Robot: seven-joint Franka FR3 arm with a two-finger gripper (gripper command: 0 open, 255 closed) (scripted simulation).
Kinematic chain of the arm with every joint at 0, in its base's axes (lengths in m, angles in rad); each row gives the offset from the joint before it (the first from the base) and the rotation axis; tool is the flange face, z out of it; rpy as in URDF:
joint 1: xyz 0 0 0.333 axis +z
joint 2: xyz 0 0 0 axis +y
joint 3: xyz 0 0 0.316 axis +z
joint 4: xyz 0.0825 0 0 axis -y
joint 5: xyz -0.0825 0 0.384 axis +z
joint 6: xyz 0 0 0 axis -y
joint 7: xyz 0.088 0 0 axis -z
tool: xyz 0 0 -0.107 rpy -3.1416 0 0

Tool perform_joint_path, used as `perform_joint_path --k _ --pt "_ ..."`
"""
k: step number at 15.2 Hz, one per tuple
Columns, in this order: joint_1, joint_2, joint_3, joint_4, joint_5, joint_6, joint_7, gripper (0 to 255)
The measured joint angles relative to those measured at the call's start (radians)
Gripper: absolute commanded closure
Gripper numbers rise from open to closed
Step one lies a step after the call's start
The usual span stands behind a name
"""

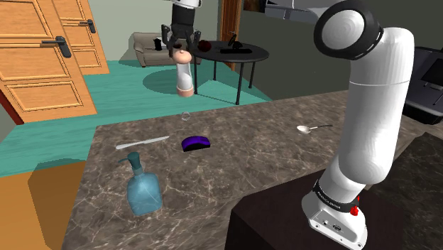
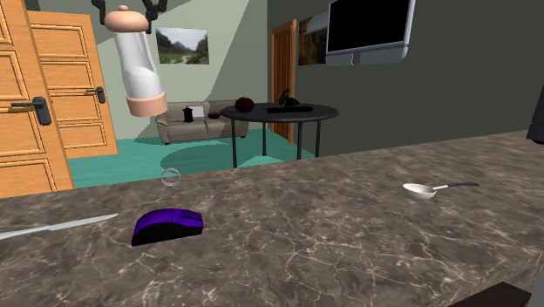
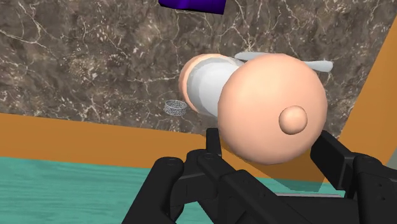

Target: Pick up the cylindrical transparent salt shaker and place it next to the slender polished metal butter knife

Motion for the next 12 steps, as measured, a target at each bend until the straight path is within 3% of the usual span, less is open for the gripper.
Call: perform_joint_path --k 12 --pt "-0.008 -0.047 -0.001 -0.233 0.01 0.186 -0.013 255"
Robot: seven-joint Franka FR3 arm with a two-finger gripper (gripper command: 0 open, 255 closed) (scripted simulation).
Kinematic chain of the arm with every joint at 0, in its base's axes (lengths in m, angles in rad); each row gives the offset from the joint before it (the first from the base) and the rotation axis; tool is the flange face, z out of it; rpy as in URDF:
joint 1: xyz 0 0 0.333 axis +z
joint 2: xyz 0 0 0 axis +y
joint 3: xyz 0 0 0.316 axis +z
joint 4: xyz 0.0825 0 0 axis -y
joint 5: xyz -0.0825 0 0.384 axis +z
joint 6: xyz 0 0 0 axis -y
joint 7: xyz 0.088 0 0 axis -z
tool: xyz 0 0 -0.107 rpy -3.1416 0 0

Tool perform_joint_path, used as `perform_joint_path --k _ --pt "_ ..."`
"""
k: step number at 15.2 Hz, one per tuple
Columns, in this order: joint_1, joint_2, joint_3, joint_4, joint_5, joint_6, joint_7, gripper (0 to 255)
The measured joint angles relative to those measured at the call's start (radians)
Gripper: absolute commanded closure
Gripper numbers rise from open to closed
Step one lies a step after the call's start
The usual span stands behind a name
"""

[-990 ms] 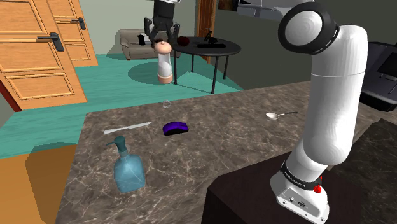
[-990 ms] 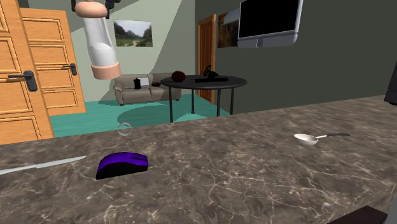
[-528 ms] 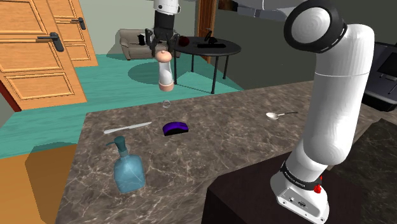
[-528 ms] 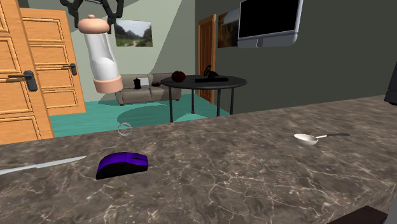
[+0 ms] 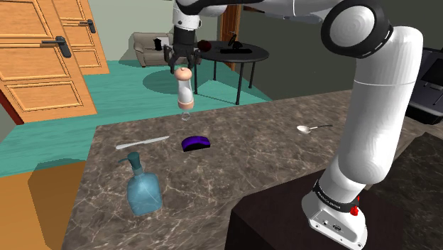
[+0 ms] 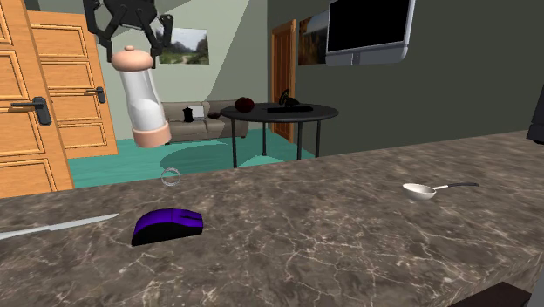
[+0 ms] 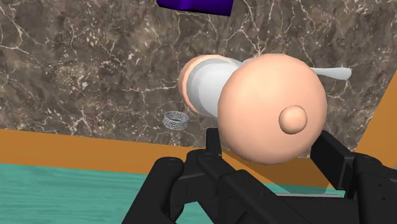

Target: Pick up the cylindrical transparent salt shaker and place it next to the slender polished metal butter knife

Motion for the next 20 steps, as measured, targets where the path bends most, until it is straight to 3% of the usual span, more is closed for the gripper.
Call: perform_joint_path --k 20 --pt "-0.002 0.016 -0.002 -0.25 0.002 0.265 -0.015 255"
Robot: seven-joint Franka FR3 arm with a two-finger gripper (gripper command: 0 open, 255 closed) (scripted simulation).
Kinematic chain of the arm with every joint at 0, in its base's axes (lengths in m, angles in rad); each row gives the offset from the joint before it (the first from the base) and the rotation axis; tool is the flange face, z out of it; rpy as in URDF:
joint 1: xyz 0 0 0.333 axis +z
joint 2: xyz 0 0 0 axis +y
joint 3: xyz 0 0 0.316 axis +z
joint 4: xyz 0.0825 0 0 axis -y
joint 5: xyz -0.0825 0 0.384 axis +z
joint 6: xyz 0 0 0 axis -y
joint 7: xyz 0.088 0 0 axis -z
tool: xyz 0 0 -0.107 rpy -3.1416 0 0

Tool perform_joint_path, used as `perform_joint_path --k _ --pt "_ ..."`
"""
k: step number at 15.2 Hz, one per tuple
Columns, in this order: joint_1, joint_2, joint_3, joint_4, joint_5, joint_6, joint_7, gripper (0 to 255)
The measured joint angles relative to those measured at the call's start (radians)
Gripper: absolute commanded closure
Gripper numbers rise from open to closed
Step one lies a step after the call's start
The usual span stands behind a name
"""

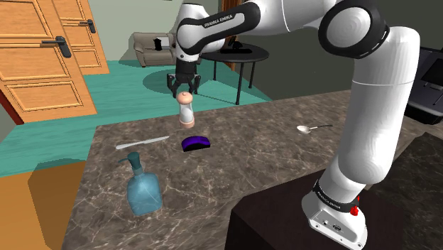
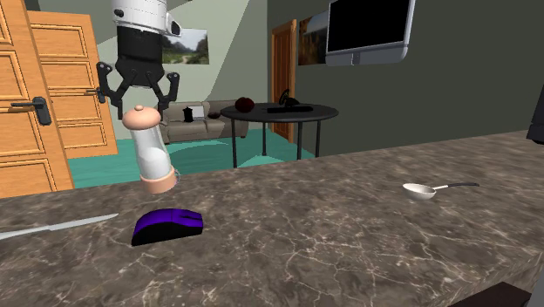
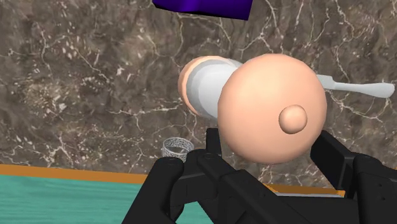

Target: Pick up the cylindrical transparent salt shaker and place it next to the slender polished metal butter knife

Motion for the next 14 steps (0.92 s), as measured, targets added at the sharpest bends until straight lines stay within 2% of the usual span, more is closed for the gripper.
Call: perform_joint_path --k 8,14 --pt "0.0 0.028 -0.002 -0.068 -0.002 0.095 -0.005 255" --pt "0.001 0.033 -0.002 -0.072 -0.003 0.105 -0.005 255"
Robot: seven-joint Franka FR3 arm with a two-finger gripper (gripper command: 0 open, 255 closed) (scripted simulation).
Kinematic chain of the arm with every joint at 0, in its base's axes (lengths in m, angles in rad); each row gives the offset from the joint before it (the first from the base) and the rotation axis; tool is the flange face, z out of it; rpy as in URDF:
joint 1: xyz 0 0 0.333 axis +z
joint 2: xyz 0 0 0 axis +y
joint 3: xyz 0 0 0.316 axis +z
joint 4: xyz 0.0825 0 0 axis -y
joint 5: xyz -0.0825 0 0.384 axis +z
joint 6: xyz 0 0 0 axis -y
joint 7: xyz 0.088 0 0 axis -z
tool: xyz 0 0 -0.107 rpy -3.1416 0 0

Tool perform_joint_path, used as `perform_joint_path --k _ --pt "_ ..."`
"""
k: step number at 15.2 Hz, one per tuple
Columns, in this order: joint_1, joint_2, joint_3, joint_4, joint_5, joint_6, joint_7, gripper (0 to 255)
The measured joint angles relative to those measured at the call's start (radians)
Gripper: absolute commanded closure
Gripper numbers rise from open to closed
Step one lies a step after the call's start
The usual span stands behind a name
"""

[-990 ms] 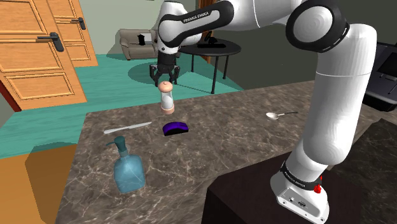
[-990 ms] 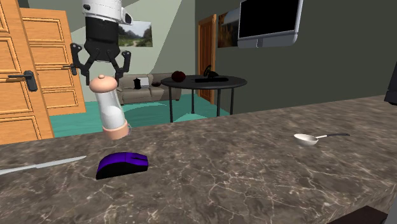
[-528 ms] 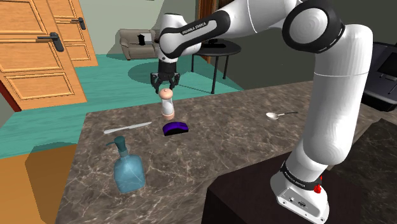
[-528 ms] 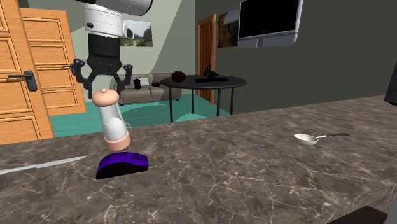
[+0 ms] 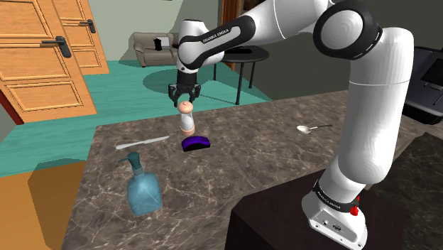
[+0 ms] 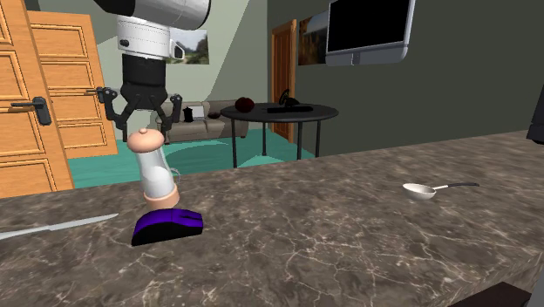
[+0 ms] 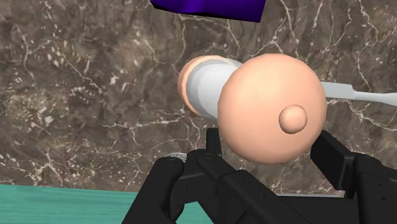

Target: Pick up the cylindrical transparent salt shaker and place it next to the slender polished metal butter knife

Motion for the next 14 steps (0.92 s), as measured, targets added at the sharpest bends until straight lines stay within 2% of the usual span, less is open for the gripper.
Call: perform_joint_path --k 1,2,8,14 --pt "0.0 0.0 0.0 0.0 0.0 0.0 0.0 255" --pt "0.0 0.0 0.0 0.0 0.0 0.0 0.0 0" --pt "0.0 0.0 0.0 0.0 0.0 0.0 0.0 0" --pt "-0.008 -0.056 0.0 0.044 0.009 -0.099 -0.005 0"
